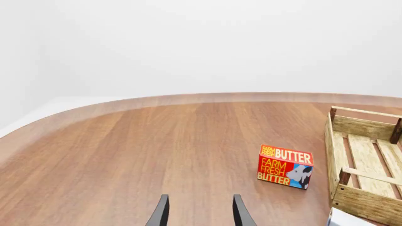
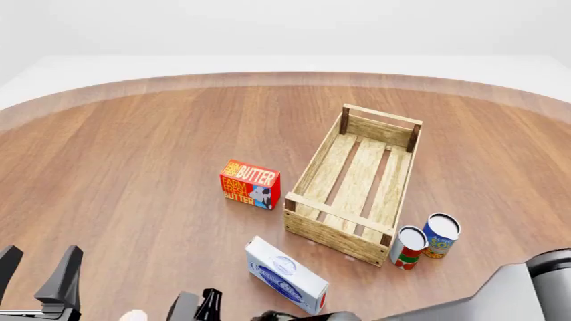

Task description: Pick up the ketchup, and put it in the wooden tray.

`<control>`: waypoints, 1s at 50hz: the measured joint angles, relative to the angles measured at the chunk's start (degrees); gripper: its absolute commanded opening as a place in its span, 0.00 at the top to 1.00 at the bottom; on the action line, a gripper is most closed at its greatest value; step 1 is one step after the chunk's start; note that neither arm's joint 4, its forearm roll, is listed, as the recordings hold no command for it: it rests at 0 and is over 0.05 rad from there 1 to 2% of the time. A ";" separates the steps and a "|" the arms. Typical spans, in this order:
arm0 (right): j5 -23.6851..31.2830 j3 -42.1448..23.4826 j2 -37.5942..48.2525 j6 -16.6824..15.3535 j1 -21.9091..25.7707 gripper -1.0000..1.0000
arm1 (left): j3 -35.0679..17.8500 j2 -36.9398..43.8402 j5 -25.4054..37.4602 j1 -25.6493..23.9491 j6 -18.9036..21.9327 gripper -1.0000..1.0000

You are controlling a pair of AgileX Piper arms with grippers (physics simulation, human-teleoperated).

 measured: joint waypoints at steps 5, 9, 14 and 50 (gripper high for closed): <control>-0.33 2.02 -1.65 -0.32 -1.36 1.00 | 0.00 0.00 0.00 0.00 0.00 0.00; 0.62 3.04 -3.53 -0.48 -2.43 1.00 | 0.00 0.00 0.00 0.00 0.00 0.00; 3.28 3.39 -6.78 -0.77 -3.86 1.00 | 0.00 0.00 0.00 0.00 0.00 0.00; 28.30 -1.02 -33.26 -5.64 -23.23 1.00 | 0.00 0.00 0.00 0.00 0.00 0.00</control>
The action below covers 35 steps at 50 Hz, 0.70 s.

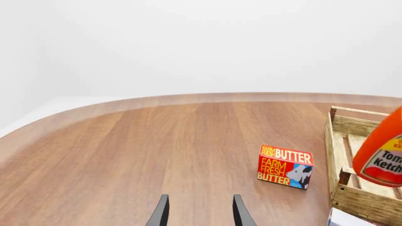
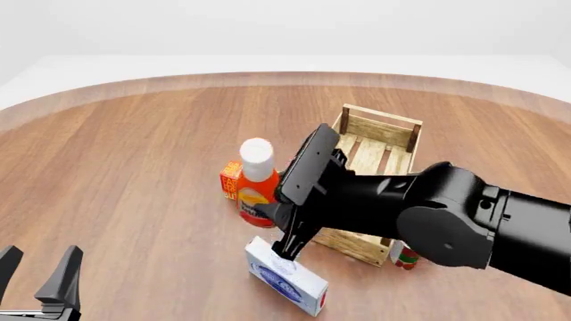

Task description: Pick up the ketchup, and put it in the wooden tray.

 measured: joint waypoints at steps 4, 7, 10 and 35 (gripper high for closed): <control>1.54 -0.14 -2.84 -0.21 -2.96 1.00 | 0.00 0.00 0.00 0.00 0.00 0.00; 2.55 -0.35 -4.65 -0.19 -5.06 1.00 | 0.00 0.00 0.00 0.00 0.00 0.00; 3.41 -0.54 -6.10 -0.06 -6.99 1.00 | 0.00 0.00 0.00 0.00 0.00 0.00; 0.16 5.14 -9.15 3.45 -22.41 1.00 | 0.00 0.00 0.00 0.00 0.00 0.00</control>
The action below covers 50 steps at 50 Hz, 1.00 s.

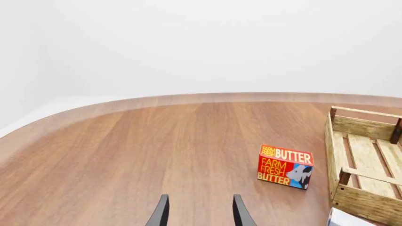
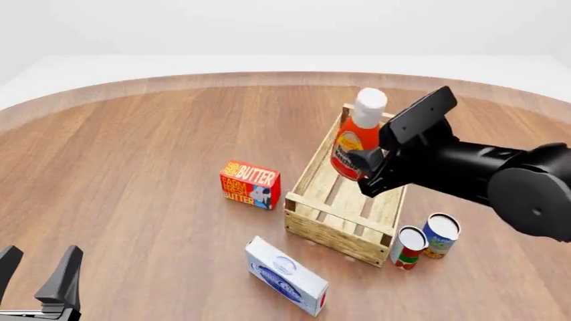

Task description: Pick up the ketchup, and put it in the wooden tray.

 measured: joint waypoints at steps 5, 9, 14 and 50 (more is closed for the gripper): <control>-2.10 1.88 0.56 0.67 -3.06 1.00 | 0.00 0.00 0.00 0.00 0.00 0.00; -3.09 2.81 1.07 1.17 -5.25 1.00 | 0.00 0.00 0.00 0.00 0.00 0.00; -4.44 3.72 2.25 1.77 -7.61 1.00 | 0.00 0.00 0.00 0.00 0.00 0.00; -12.35 6.79 12.68 0.08 -13.26 1.00 | 0.00 0.00 0.00 0.00 0.00 0.00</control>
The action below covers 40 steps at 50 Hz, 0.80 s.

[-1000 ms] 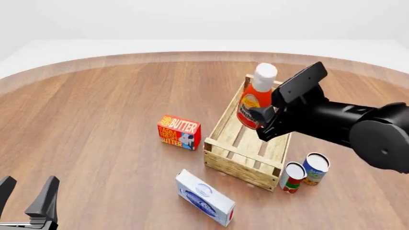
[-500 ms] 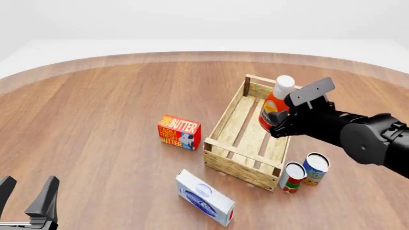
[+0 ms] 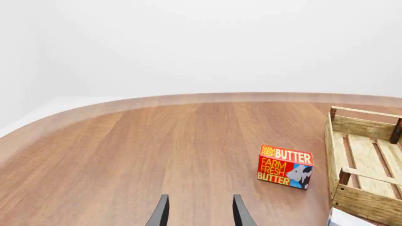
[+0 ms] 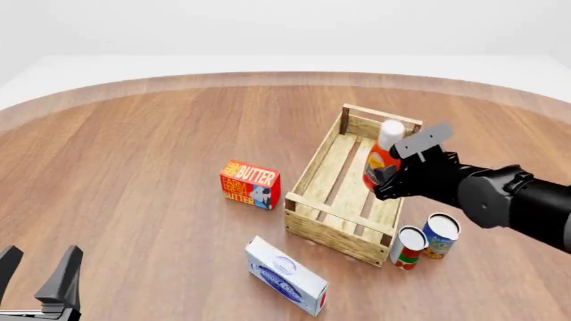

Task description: Pick up the ketchup, and put it in the wooden tray.

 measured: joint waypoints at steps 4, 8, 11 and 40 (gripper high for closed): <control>-2.20 0.56 1.90 -0.59 0.04 1.00 | 0.00 0.00 0.00 0.00 0.00 0.00; -4.74 1.66 3.70 -1.90 -0.42 1.00 | 0.00 0.00 0.00 0.00 0.00 0.00; -6.50 2.60 4.79 -2.82 -0.80 1.00 | 0.00 0.00 0.00 0.00 0.00 0.00; -12.42 4.50 9.03 -6.37 -1.51 1.00 | 0.00 0.00 0.00 0.00 0.00 0.00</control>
